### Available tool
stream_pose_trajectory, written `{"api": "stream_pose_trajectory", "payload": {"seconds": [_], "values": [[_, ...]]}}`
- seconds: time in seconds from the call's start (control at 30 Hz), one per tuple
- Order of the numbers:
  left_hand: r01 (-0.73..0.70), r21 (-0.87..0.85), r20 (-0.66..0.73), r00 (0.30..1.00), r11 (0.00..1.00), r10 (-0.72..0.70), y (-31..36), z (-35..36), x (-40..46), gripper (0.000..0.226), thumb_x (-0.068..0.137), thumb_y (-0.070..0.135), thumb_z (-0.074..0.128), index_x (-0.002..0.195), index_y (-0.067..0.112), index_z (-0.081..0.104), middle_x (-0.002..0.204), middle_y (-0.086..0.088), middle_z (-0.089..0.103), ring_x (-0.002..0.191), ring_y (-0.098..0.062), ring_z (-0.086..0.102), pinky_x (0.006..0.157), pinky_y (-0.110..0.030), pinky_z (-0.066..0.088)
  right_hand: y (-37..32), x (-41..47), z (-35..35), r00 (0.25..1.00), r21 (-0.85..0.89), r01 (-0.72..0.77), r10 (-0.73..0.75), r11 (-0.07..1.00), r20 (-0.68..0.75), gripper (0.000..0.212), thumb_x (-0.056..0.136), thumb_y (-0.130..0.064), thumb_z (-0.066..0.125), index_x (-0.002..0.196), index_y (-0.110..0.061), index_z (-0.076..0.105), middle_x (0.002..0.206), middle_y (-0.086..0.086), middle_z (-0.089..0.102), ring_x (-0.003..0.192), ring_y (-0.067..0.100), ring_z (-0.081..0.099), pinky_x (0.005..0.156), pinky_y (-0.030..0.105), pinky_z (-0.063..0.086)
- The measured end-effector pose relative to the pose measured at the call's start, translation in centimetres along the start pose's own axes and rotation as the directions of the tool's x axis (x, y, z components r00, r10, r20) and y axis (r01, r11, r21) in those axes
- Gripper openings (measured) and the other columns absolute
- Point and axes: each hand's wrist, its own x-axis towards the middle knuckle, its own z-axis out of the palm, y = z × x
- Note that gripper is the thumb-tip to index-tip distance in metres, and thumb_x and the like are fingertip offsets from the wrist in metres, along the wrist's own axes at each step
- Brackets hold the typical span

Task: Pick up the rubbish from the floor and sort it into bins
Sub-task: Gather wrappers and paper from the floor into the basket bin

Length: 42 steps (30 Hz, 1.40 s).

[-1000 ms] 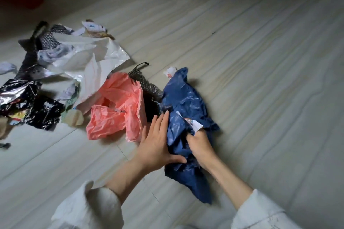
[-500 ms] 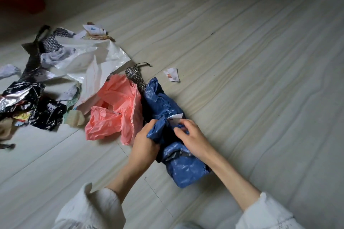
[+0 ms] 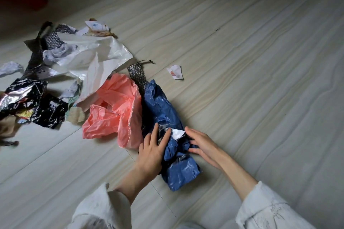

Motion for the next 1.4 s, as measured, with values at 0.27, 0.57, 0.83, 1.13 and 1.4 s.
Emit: {"api": "stream_pose_trajectory", "payload": {"seconds": [0.27,0.57,0.83,1.13,1.4], "values": [[-0.082,0.213,0.145,0.988,0.974,0.051,0.3,0.5,0.6,0.126,0.059,0.081,0.048,0.143,0.02,-0.023,0.15,-0.015,-0.027,0.14,-0.032,-0.022,0.115,-0.053,0.006,0.7,0.1,0.3,1.0,-0.15,-0.012,0.015,0.989,0.021,0.045,0.101,-0.036,0.028,0.131,-0.012,0.052,0.13,0.004,0.055,0.119,0.018,0.051,0.092,0.027,0.041],[-0.194,0.174,-0.064,0.976,0.965,0.208,1.9,1.5,0.3,0.07,0.051,0.012,0.073,0.118,0.01,0.055,0.084,-0.008,0.058,0.076,-0.028,0.061,0.081,-0.041,0.045,-4.2,1.9,0.7,0.808,-0.875,0.387,-0.564,0.292,0.169,0.053,0.097,-0.029,0.042,0.147,-0.025,0.026,0.155,-0.004,0.022,0.141,0.017,0.02,0.116,0.032,0.019],[-0.332,0.367,-0.285,0.849,0.869,0.445,-0.1,2.2,-0.5,0.027,0.067,0.016,0.062,0.093,0.02,0.063,0.085,-0.005,0.059,0.101,-0.028,0.044,0.091,-0.062,0.043,0.4,4.0,0.9,0.944,-0.766,0.295,-0.3,0.571,0.14,0.031,0.093,-0.007,0.045,0.109,-0.017,0.069,0.107,0.004,0.064,0.107,0.018,0.056,0.097,0.029,0.043],[-0.292,0.157,-0.139,0.939,0.943,0.314,-0.4,0.3,0.6,0.034,0.079,0.038,0.056,0.109,0.026,0.047,0.102,-0.007,0.057,0.099,-0.032,0.057,0.094,-0.051,0.044,0.1,1.3,-0.3,0.995,-0.102,0.067,-0.074,0.993,-0.07,0.022,0.095,-0.001,0.044,0.087,-0.011,0.063,0.086,0.005,0.066,0.08,0.011,0.061,0.069,0.016,0.05],[-0.262,0.1,-0.494,0.824,0.96,0.276,-0.2,-7.6,1.3,0.035,0.073,0.036,0.063,0.102,0.024,0.048,0.082,-0.003,0.047,0.071,-0.023,0.049,0.047,-0.027,0.031,-7.9,6.5,-0.8,0.825,-0.438,0.253,-0.429,0.863,-0.369,0.027,0.097,-0.019,0.045,0.121,-0.014,0.056,0.123,0.004,0.059,0.109,0.017,0.055,0.099,0.035,0.046]]}}
